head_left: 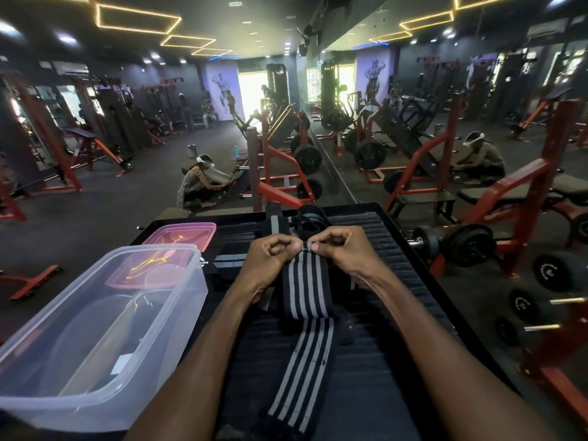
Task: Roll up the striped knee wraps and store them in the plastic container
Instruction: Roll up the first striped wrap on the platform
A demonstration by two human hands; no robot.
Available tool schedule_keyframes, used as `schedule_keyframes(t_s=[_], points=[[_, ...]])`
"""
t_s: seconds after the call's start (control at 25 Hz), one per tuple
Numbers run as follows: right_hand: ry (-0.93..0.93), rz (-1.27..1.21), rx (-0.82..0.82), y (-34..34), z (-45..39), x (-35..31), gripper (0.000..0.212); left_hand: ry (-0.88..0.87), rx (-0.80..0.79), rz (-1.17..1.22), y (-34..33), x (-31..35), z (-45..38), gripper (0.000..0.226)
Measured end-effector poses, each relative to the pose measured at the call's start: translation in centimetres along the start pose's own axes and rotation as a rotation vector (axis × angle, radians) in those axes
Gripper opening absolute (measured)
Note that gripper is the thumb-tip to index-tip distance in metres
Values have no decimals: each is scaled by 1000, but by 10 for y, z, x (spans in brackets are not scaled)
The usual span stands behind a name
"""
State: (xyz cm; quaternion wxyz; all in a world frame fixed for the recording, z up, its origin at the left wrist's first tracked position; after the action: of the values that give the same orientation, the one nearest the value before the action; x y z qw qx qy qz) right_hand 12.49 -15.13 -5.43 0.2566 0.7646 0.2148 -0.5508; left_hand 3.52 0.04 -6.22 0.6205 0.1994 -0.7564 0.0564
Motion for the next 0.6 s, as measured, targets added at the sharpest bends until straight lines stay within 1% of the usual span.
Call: schedule_keyframes(t_s=[0.08, 0.16, 0.2, 0.28, 0.36, 0.44, 0.52, 0.6], points=[[16, -41, 2, -1, 0, -2, 11, -38, 29, -24, 0, 3, 0, 8], [-63, -181, -30, -2, 3, -1, 8, -57, 83, -1, 2, 5, -1, 14], [-109, -227, -53, -4, 4, 0, 9, -60, 98, 15, 3, 5, -1, 15], [-127, -208, -52, -5, 5, 2, 12, -62, 86, 41, 3, 5, -1, 15], [-93, -188, -18, -3, 4, 1, 11, -41, 53, 97, 1, 3, 0, 10], [-77, -207, -22, -3, 5, -1, 10, -11, 44, 141, 0, 1, 0, 7], [-76, -223, -36, -4, 6, -2, 10, -16, 58, 111, -1, -2, -1, 8], [-115, -253, -35, -5, 6, 1, 10, -22, 73, 73, -1, -3, -1, 12]])
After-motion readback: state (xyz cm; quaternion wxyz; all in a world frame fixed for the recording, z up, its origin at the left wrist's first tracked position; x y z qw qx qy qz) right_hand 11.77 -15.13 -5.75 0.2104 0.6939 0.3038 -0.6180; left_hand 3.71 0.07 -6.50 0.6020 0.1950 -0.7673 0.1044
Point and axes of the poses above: each hand's wrist, its own z-axis away from the middle knuckle, its own y-axis out of the back of the hand, x = y × z, the point moved 4 cm from there along -z, towards the middle knuckle, and after that the axes turned 5 degrees about -x, right-handed, at the moved point
